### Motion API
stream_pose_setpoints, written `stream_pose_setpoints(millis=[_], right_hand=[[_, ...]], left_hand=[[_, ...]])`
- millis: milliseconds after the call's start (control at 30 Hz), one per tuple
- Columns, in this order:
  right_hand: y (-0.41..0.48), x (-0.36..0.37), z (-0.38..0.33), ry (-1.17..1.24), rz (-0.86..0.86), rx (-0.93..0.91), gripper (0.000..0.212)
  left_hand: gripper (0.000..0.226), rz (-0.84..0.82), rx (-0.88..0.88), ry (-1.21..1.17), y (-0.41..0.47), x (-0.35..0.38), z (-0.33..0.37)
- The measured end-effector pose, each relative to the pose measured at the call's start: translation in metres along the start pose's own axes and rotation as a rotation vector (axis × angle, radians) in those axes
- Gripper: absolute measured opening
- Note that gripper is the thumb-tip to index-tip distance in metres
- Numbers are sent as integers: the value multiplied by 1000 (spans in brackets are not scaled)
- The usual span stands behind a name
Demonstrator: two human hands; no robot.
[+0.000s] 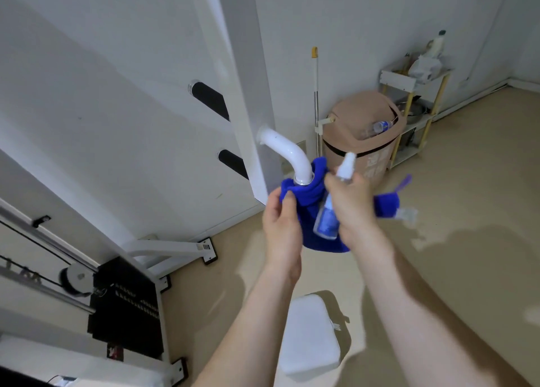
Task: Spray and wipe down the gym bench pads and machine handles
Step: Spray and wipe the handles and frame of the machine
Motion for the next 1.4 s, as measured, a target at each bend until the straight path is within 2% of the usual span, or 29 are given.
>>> stream_pose_setpoints(millis=[67,133,267,400,567,633,733,833,900,1000,1100,1233,1333,1400], right_hand=[[0,-1,16,-122,25,-20,6],[4,-13,40,-200,41,29,7],[10,-33,88,-301,12,189,11],[7,-46,102,-386,40,197,8],[-35,-64,128,-398,114,186,3],[-57,-68,140,-375,124,192,12],[-93,-55,150,-333,70,224,15],[-121,-19,151,-304,-72,211,11],[-133,8,143,-313,-178,172,14],[-155,56,136,-329,-304,127,16],[-171,92,130,-357,-389,120,27],[-189,133,123,-421,-453,69,29],[-190,147,124,-261,-462,143,25],[-186,155,126,-141,-464,220,38]], left_hand=[[27,-7,36,131,2,4,-6],[28,-18,13,232,6,3,-23],[26,-68,-150,381,9,-6,-73],[27,-140,-260,503,14,-17,-99],[21,-93,-451,424,-6,-49,-126],[22,-96,-476,322,-23,-63,-129],[18,-230,-434,243,-43,-80,-118],[24,-414,-379,238,-58,-94,-98],[23,-453,-350,218,-64,-107,-83],[15,-435,-302,216,-64,-146,-59],[18,-426,-266,244,-59,-179,-36],[8,-356,-109,392,-44,-222,-13],[15,-254,-13,418,-32,-243,6],[15,-197,34,387,-20,-256,22]])
Point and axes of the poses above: each hand's wrist, its own y-axis towards the middle knuckle, its own x-axis out of the palm, z = x × y, the point moved 10 cm from there along y, towards the middle knuckle, and after that the axes turned 12 degrees about y, right-handed, at the moved point
